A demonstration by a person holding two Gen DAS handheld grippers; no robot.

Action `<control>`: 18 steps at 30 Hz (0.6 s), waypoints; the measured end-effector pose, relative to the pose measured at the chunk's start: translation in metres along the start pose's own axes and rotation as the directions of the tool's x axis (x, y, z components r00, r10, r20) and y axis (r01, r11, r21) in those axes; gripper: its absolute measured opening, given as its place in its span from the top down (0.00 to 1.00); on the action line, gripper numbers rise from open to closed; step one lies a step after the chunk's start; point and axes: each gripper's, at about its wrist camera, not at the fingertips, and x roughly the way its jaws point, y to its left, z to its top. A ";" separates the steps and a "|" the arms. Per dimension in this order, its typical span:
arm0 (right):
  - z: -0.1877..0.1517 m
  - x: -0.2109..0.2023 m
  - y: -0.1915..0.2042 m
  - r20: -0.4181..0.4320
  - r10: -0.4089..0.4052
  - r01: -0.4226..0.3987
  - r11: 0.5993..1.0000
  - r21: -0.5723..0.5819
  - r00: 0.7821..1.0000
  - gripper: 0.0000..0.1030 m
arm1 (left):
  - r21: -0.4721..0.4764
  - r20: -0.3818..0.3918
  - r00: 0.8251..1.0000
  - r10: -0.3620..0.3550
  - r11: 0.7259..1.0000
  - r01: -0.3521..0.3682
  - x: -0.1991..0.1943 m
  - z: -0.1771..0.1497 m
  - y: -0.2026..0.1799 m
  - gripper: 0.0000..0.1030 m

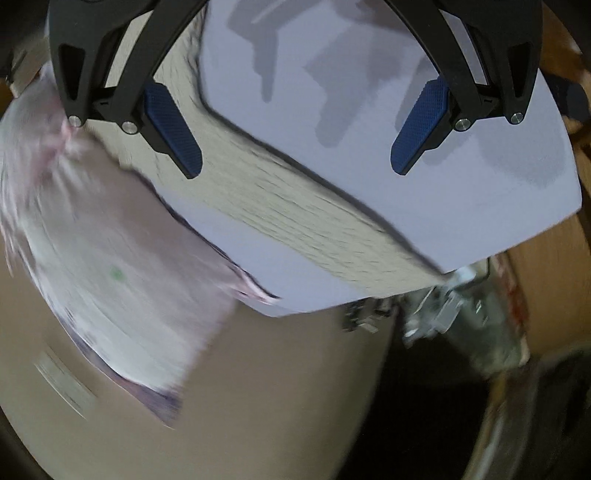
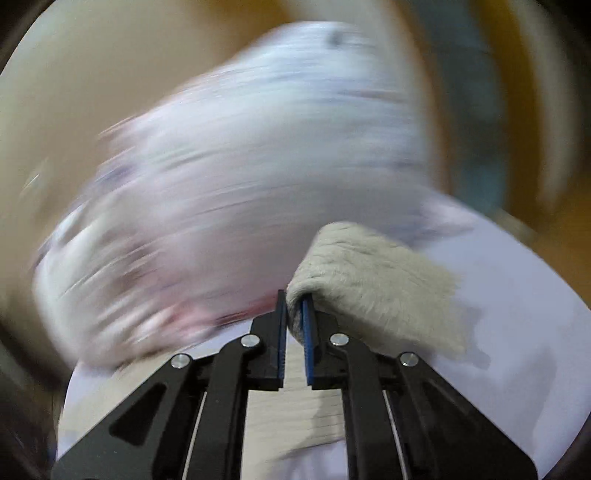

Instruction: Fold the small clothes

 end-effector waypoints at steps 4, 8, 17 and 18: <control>-0.064 0.029 0.152 -0.185 0.201 -0.248 0.926 -0.284 0.962 0.88 | -0.116 -0.026 1.000 0.002 0.993 -0.005 0.012 0.012 0.023 0.05; -0.160 0.075 0.238 -0.541 0.231 -0.465 0.814 -0.347 0.808 0.58 | -0.216 -0.063 0.998 -0.006 0.976 -0.008 0.028 0.020 0.043 0.17; -0.132 0.046 0.184 -0.427 0.280 -0.411 0.876 -0.253 0.860 0.14 | -0.353 -0.100 0.995 -0.013 0.935 -0.023 0.064 0.056 0.073 0.32; -0.130 0.042 0.176 -0.421 0.280 -0.404 0.882 -0.242 0.863 0.14 | -0.368 -0.106 0.994 -0.009 0.929 -0.031 0.067 0.060 0.077 0.36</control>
